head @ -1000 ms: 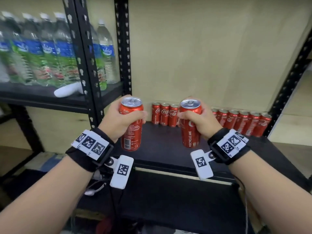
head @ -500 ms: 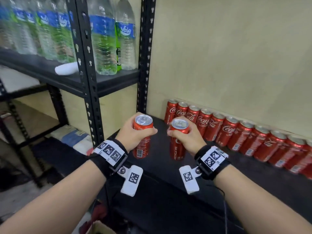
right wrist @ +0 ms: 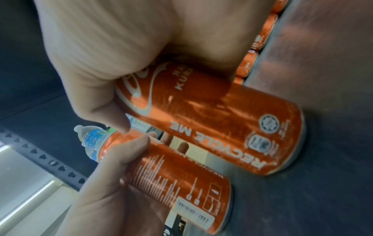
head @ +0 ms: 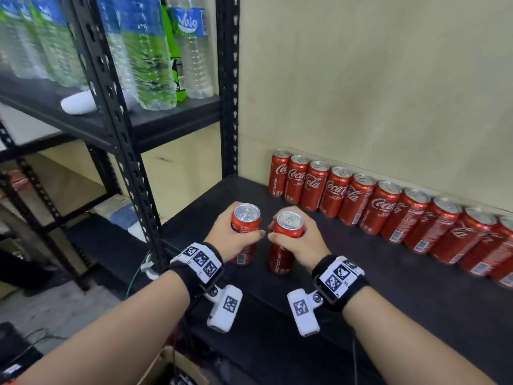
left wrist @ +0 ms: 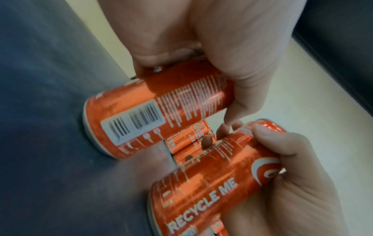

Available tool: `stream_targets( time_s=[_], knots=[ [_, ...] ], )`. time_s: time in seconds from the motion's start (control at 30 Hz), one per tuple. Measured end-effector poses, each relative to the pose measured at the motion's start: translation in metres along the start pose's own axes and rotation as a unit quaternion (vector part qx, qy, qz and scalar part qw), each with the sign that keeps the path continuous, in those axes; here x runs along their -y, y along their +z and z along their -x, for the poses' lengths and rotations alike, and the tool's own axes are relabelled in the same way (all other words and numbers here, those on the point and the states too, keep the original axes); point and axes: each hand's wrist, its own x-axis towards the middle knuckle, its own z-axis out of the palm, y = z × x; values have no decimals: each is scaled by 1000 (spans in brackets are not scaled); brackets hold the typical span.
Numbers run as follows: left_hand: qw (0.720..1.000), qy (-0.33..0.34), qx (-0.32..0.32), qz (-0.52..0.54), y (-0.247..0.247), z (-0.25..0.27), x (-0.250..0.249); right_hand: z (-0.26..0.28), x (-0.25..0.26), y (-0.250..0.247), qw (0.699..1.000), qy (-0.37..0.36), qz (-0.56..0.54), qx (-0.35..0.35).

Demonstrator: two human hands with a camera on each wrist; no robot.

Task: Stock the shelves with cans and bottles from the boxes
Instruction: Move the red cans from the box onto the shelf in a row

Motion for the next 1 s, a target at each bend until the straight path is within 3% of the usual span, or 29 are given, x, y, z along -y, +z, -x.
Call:
stream_targets(
  time_s=[0.1,0.17,0.23,0.37,0.47,0.53,0.83,1.0],
  knots=[
    [999,-14,25,-41,-12,-4,-7,0,12,-11,998,21,49,40],
    [992,7,53,-117,-27,-7,-19,-2,31,-25,984,4,161,77],
    [958,61,106,-261,-44,-10,-40,-6,56,-40,943,-23,304,135],
    [848,134,214,-466,-59,-18,-75,-19,93,-51,835,-61,483,256],
    [801,129,249,-529,-54,-22,-79,-28,103,-44,765,-57,557,318],
    [788,122,256,-547,-50,-25,-77,-34,104,-39,735,-58,590,328],
    [818,102,234,-516,-43,-35,-72,-48,86,-26,770,-70,559,300],
    [820,85,218,-522,-40,-45,-72,-65,78,-16,778,-67,557,283]
  ],
)
